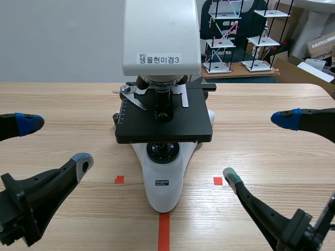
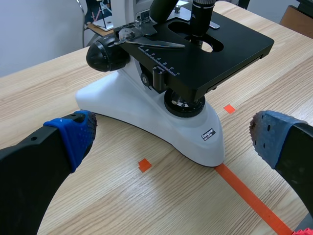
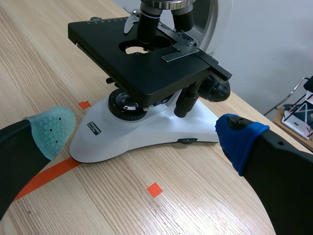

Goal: Return to the home posture

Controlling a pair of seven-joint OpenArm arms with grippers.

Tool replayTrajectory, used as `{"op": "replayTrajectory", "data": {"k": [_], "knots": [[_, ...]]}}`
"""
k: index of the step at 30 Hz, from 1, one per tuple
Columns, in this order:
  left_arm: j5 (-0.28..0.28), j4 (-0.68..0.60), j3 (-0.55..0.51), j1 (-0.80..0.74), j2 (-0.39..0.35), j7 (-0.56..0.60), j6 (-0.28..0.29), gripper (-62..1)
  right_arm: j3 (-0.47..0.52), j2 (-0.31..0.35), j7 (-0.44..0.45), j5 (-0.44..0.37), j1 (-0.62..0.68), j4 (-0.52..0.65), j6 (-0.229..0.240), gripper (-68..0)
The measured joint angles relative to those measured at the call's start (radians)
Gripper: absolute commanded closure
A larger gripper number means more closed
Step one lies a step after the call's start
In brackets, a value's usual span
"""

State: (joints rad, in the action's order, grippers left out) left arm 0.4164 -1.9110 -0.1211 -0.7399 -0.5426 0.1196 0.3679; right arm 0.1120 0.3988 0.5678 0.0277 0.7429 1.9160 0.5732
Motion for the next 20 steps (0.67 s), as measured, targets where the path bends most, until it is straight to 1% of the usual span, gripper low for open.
{"op": "replayTrajectory", "data": {"k": [10, 13, 20], "knots": [[0.000, 0.000, 0.000, 0.000, 0.000, 0.000, 0.000, -62.3, 0.000, 0.000, 0.000, 0.000, 0.000, 0.000, -0.001, -64.4], [0.000, 0.000, 0.000, 0.000, 0.000, 0.000, 0.000, -62.3, 0.000, 0.000, 0.000, 0.000, 0.000, 0.000, -0.001, -66.8], [0.000, 0.000, 0.000, 0.000, 0.000, 0.000, 0.000, -62.3, 0.000, 0.000, 0.000, 0.000, 0.000, 0.000, -0.001, -66.8]]}}
